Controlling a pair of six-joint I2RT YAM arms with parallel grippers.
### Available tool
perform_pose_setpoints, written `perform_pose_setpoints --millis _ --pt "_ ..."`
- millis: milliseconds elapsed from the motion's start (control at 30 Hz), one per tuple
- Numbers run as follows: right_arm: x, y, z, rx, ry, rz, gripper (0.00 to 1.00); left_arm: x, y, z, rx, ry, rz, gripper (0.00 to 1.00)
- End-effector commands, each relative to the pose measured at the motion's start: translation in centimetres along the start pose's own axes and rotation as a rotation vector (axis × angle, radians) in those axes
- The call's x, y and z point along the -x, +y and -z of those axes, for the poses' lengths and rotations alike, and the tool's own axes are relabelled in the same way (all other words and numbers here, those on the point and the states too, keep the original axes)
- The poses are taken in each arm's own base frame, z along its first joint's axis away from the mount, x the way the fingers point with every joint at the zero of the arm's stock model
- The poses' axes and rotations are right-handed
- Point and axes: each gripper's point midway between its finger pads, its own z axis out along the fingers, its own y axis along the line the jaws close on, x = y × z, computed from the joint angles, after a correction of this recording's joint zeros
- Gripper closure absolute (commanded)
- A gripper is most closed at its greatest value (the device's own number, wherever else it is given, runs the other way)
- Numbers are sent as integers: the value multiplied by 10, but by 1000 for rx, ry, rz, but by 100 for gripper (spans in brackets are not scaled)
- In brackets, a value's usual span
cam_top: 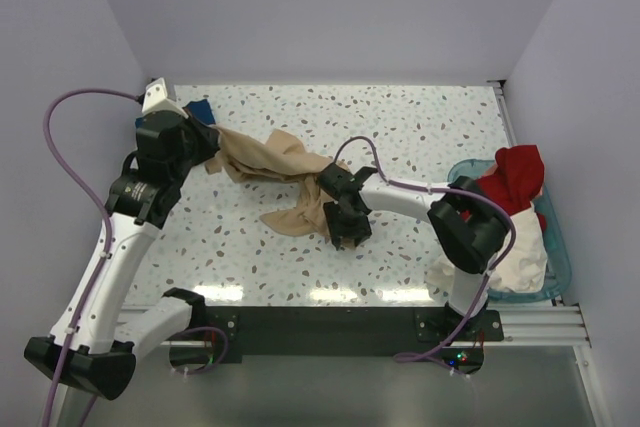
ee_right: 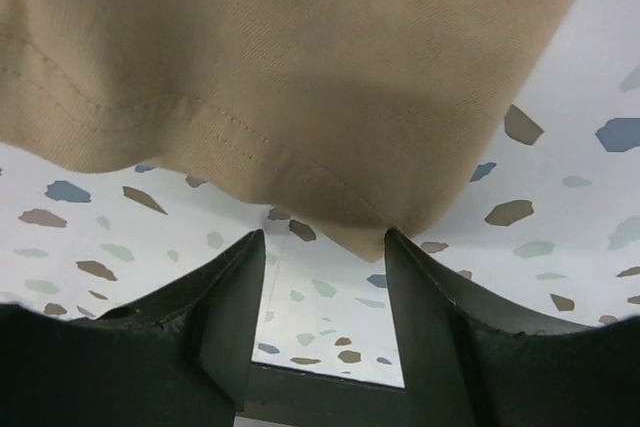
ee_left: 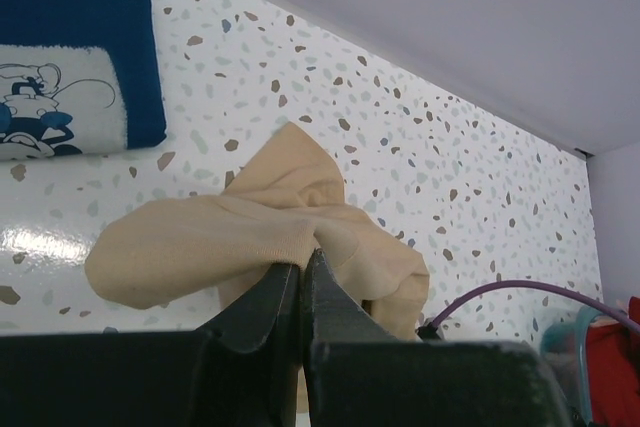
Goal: Fold and stack the t-shirts
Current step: Flatten the tshirt out
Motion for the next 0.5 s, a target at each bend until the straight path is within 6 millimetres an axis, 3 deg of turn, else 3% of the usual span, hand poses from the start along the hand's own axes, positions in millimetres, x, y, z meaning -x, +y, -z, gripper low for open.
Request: perform_pose_setpoints --millis 0,100,167,200,233,267,300,433,467 --pt "1 -22 -7 -130 4 -17 46 31 -8 11 -16 -83 -17 100" --pt "4 -28 -9 -167 -11 -14 49 38 -7 15 -8 -106 -19 100" --pt "4 -33 -13 -195 -10 -7 61 40 -6 16 -5 -111 -21 100" --pt "5 -36 -14 -212 -12 -4 67 41 -6 17 -4 -115 -20 100" --pt "5 -40 -17 -236 -12 3 86 42 -6 17 -5 -117 -20 100" --pt "9 -44 -16 -259 -22 5 96 43 -6 18 -5 -120 -18 100" --pt "12 -55 -13 -326 -32 9 100 45 -8 19 -13 -124 -20 100" --pt "30 -75 2 -420 -70 -2 100 57 -19 22 -57 -153 -42 100" --pt "45 -78 16 -412 -109 -31 100 63 -24 25 -70 -168 -52 100"
